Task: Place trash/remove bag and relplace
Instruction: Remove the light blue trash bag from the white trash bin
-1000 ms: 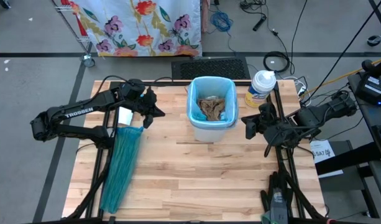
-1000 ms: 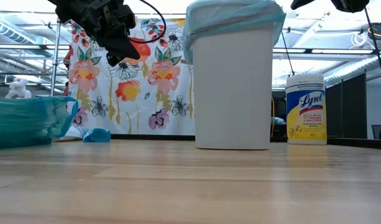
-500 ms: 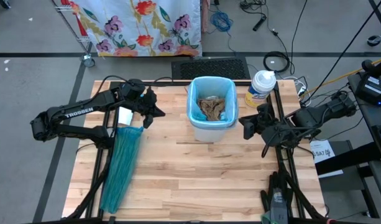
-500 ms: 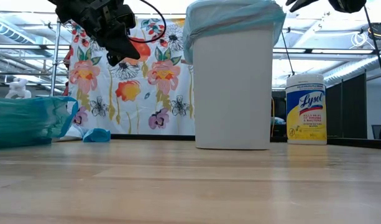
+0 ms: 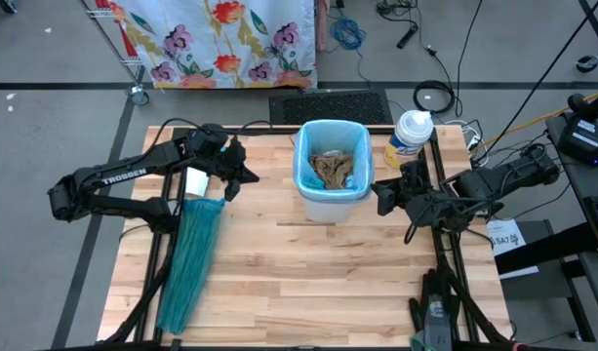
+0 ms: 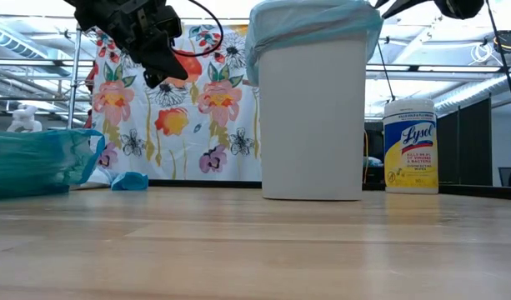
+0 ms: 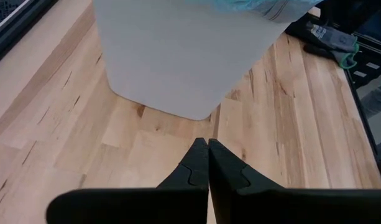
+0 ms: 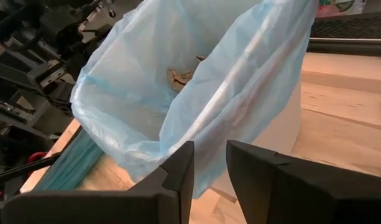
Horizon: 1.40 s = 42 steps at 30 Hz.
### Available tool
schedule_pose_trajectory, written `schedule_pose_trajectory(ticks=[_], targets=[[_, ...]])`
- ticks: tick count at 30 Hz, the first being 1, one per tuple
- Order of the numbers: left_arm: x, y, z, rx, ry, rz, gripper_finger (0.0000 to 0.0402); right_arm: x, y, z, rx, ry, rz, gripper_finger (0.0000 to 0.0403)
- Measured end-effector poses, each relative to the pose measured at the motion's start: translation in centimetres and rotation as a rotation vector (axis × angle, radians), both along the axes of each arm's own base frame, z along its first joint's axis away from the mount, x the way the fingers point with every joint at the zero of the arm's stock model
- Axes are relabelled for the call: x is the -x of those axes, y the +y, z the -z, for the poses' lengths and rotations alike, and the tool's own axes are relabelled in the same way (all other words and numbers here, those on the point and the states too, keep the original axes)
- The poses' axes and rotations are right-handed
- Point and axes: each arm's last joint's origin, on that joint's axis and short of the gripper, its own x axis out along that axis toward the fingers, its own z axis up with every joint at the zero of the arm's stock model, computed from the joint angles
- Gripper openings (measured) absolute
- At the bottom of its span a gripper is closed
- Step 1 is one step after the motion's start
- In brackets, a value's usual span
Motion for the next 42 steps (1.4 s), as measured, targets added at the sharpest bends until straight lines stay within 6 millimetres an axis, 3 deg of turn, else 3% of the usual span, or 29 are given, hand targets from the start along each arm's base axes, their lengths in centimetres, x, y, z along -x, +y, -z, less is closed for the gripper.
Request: schedule_pose_trajectory(ticks=[13, 29, 42], targets=[[0.0, 0.0, 0.0, -0.003, 0.001, -0.003, 0.0, -0.5, 0.3, 0.4, -0.024, 0.033, -0.031, 0.0087], [0.0, 0.0, 0.0, -0.002, 0.002, -0.002, 0.0, 0.4, 0.1, 1.1, -0.11, 0.076, 0.043, 0.0087], [0.0, 0.0, 0.0, 0.002, 0.002, -0.006, 0.0, 0.2, 0.1, 1.0, -0.046, 0.112, -0.017, 0.0087]])
